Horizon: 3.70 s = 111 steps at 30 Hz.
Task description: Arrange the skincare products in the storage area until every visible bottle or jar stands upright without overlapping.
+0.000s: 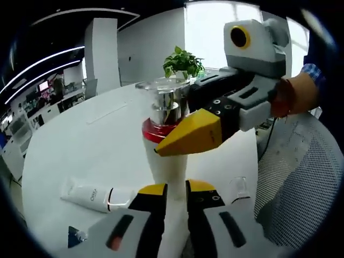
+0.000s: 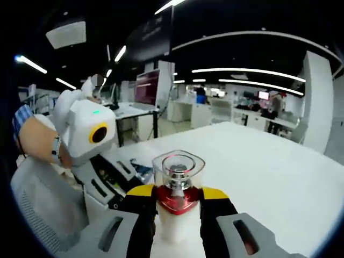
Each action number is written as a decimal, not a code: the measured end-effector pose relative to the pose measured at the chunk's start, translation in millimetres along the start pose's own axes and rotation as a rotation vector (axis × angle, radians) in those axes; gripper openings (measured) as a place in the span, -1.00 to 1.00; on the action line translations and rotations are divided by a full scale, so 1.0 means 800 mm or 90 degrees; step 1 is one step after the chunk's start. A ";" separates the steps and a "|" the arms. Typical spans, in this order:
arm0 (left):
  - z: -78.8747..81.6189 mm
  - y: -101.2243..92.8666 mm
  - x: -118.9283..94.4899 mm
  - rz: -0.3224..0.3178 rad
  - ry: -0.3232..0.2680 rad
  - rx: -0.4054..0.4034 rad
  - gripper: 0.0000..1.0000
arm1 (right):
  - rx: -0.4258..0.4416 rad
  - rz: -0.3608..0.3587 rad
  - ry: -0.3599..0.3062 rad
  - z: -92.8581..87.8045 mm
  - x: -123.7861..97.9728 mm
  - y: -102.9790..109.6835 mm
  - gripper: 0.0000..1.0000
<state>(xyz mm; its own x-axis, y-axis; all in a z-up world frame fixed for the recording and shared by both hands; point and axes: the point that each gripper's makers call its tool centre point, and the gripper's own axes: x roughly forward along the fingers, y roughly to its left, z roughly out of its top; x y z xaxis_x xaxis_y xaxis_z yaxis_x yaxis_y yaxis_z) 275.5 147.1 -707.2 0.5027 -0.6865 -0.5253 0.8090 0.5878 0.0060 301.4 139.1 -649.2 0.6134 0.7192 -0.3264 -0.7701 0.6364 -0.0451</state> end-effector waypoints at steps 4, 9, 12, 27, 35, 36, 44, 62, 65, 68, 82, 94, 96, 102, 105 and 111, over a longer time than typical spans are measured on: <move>0.001 0.024 -0.010 0.032 -0.014 -0.037 -0.73 | -0.013 0.002 0.001 0.000 -0.003 -0.013 -0.44; -0.001 0.048 -0.018 0.070 -0.020 -0.080 -0.68 | -0.016 0.009 -0.002 -0.001 -0.003 -0.028 -0.44; -0.004 0.063 -0.025 0.099 -0.024 -0.098 -0.68 | -0.026 0.019 0.000 -0.001 -0.002 -0.030 -0.44; -0.027 0.114 -0.056 0.221 -0.011 -0.182 -0.69 | 0.055 -0.027 -0.057 0.054 -0.028 -0.051 -0.13; -0.014 0.175 -0.144 0.425 -0.058 -0.355 -0.74 | -0.067 0.009 -0.006 0.149 0.005 -0.018 -0.33; -0.014 0.171 -0.151 0.431 -0.059 -0.379 -0.74 | -0.085 0.026 0.033 0.153 0.019 -0.005 -0.34; -0.037 0.160 -0.186 0.511 -0.054 -0.334 -0.72 | -0.111 0.094 0.237 0.101 0.121 0.054 -0.27; -0.059 0.180 -0.197 0.567 -0.024 -0.318 -0.71 | 0.012 -0.017 0.561 -0.088 0.200 0.005 -0.30; -0.059 0.181 -0.196 0.567 -0.023 -0.317 -0.71 | 0.011 -0.023 0.570 -0.093 0.204 0.003 -0.26; -0.063 0.180 -0.191 0.558 -0.017 -0.322 -0.72 | 0.003 -0.017 0.583 -0.098 0.208 0.008 -0.28; -0.071 0.175 -0.176 0.519 0.000 -0.339 -0.71 | -0.047 -0.048 0.542 -0.092 0.194 0.023 -0.59; -0.020 0.154 -0.160 0.350 -0.188 -0.452 -0.68 | -0.050 0.008 0.246 0.019 0.134 0.070 -0.57; -0.006 0.148 -0.161 0.317 -0.231 -0.468 -0.67 | -0.047 -0.002 0.206 0.027 0.120 0.071 -0.57; 0.031 0.113 -0.141 0.150 -0.301 -0.531 -0.59 | -0.048 -0.003 0.132 0.027 0.078 0.077 -0.57; 0.035 0.096 -0.127 0.090 -0.278 -0.522 -0.60 | -0.036 -0.003 0.111 0.027 0.063 0.081 -0.56; 0.051 0.071 -0.123 0.039 -0.278 -0.478 -0.76 | -0.081 -0.001 0.106 0.027 0.049 0.091 -0.48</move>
<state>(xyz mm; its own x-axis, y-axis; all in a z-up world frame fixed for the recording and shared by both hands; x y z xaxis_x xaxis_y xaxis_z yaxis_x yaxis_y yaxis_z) 284.6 230.8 -620.3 0.7347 -0.6572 -0.1683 0.4393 0.6499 -0.6201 273.4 219.6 -644.8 0.5854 0.6555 -0.4770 -0.7915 0.5894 -0.1615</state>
